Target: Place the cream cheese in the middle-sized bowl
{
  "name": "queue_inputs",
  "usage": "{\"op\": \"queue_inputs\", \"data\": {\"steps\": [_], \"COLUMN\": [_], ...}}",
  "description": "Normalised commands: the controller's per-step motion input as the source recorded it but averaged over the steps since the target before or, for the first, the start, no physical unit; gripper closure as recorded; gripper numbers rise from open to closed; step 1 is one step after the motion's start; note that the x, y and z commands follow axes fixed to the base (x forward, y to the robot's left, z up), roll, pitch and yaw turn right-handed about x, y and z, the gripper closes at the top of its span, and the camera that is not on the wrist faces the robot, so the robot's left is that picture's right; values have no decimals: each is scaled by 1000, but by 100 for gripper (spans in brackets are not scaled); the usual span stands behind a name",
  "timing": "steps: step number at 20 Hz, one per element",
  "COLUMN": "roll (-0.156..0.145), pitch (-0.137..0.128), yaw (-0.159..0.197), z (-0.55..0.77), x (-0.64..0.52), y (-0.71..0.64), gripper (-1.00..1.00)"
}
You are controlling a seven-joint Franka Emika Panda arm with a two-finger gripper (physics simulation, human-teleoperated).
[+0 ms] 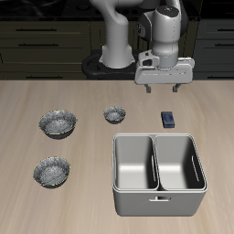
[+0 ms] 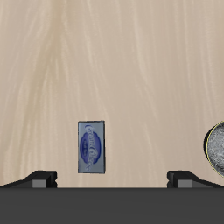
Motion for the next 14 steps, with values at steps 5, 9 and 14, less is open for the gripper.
{"op": "queue_inputs", "data": {"steps": [5,9,14], "roll": [-15,-12,-3], "pitch": [24,8,22], "yaw": [2,1,22], "z": [-216,-141,-241], "x": [52,29,11], "y": [219,139,104], "gripper": [-100,-100,-100]}}
